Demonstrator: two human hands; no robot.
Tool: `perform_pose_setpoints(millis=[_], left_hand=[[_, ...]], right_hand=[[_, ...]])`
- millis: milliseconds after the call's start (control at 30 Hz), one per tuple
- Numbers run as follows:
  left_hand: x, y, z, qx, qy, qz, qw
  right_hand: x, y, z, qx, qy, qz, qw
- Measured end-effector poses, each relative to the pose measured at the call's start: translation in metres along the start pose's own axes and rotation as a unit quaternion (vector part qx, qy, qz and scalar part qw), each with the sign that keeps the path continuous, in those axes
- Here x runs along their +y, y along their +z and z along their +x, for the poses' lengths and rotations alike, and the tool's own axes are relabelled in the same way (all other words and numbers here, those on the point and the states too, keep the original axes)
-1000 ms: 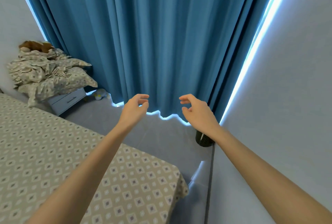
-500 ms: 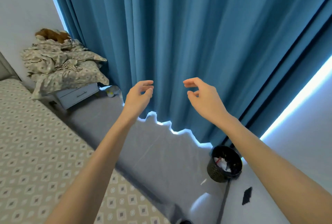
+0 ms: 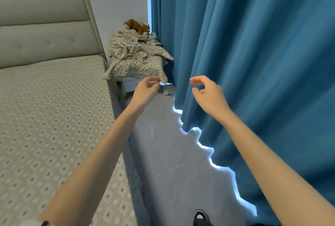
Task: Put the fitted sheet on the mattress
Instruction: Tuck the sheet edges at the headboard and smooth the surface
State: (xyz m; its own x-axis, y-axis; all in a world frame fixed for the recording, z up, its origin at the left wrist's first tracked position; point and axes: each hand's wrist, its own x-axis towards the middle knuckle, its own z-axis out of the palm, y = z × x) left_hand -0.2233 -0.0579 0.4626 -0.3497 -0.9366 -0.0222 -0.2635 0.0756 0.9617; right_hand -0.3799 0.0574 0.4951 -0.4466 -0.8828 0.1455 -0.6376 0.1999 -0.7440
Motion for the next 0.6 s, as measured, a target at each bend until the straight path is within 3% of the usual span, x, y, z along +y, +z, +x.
perform_pose_setpoints(millis=[333, 600], left_hand=[[-0.016, -0.033, 0.133, 0.148, -0.077, 0.024, 0.986], [-0.042, -0.098, 0.224, 0.261, -0.157, 0.04, 0.952]], right_hand=[[0.008, 0.068, 0.215, -0.159, -0.145, 0.018, 0.976], [-0.024, 0.17, 0.358, -0.276, -0.196, 0.015, 0.941]])
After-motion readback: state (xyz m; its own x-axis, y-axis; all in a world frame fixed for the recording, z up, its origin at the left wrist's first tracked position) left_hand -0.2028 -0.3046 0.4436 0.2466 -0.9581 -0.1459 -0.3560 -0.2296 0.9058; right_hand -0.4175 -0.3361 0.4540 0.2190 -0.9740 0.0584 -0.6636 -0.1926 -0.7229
